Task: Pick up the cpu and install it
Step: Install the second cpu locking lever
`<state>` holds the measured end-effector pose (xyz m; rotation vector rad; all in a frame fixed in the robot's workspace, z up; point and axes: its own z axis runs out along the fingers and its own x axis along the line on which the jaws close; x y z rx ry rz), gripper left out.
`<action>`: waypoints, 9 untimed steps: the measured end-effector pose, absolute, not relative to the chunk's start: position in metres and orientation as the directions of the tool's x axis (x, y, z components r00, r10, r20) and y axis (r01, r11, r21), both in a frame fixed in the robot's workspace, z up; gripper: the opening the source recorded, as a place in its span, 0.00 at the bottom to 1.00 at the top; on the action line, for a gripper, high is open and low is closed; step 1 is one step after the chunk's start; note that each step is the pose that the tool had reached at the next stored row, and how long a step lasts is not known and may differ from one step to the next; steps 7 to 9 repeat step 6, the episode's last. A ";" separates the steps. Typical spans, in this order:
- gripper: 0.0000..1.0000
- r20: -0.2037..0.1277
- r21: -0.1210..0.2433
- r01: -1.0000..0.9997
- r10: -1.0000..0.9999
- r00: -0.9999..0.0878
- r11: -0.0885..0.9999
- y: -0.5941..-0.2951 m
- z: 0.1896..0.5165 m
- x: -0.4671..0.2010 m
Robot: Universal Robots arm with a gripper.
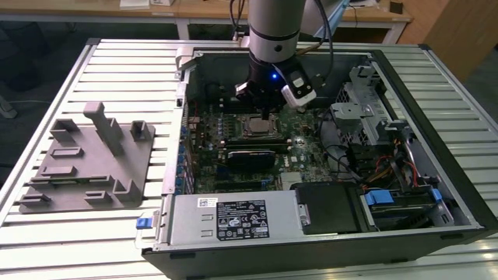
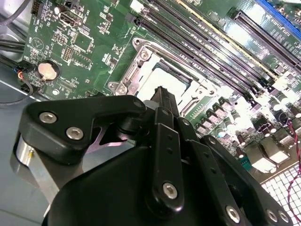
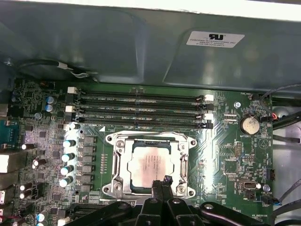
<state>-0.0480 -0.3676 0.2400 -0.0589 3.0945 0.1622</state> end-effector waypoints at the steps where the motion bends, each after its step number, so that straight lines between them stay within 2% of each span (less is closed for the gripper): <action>1: 0.11 -0.044 0.104 -0.040 -0.036 -0.998 0.994 -0.368 0.240 -0.048; 9: 0.11 -0.044 0.104 -0.040 -0.036 -0.998 0.994 -0.367 0.240 -0.048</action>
